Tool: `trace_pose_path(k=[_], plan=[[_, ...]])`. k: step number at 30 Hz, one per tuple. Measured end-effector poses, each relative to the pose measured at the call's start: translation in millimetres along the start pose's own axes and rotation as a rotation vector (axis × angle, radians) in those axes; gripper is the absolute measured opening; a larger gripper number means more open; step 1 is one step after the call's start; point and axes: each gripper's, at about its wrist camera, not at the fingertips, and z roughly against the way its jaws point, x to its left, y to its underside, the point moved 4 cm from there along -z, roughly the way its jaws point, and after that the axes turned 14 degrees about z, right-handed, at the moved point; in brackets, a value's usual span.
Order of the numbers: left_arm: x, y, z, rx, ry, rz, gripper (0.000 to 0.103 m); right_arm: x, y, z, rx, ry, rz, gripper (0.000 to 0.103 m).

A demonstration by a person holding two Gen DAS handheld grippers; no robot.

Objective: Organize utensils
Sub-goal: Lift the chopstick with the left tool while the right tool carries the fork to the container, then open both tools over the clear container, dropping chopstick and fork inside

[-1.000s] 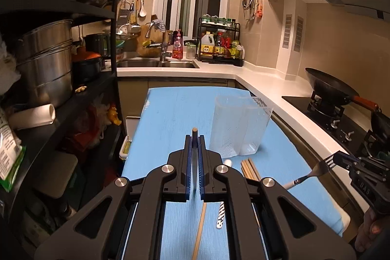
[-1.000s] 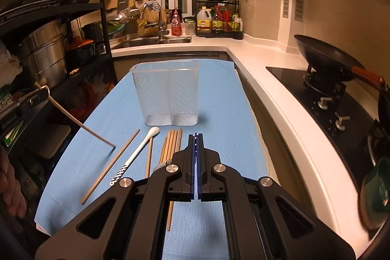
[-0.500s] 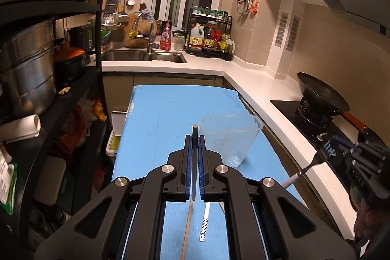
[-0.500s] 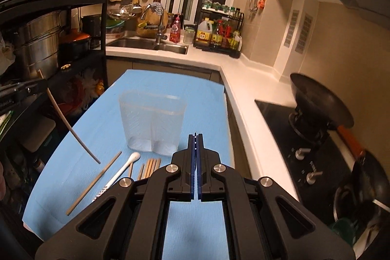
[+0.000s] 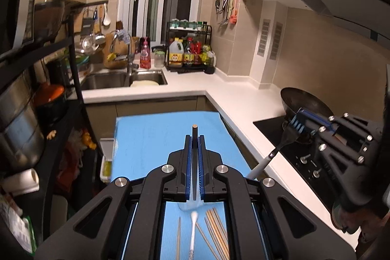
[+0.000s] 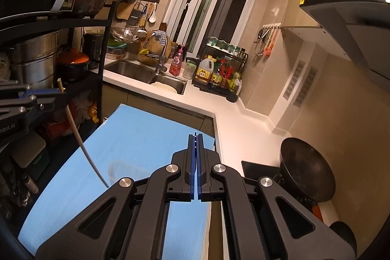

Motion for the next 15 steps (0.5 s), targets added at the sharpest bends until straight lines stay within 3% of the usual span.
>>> trace_pose_path(k=[7, 15], plan=[[-7, -12, -52, 0.040, -0.028, -0.007, 0.005, 9, 7, -56, 0.040, -0.029, -0.011, 0.001], [9, 22, -122, 0.189, -0.068, 0.014, 0.005, 28, 36, -109, 0.110, -0.057, -0.029, 0.001]])
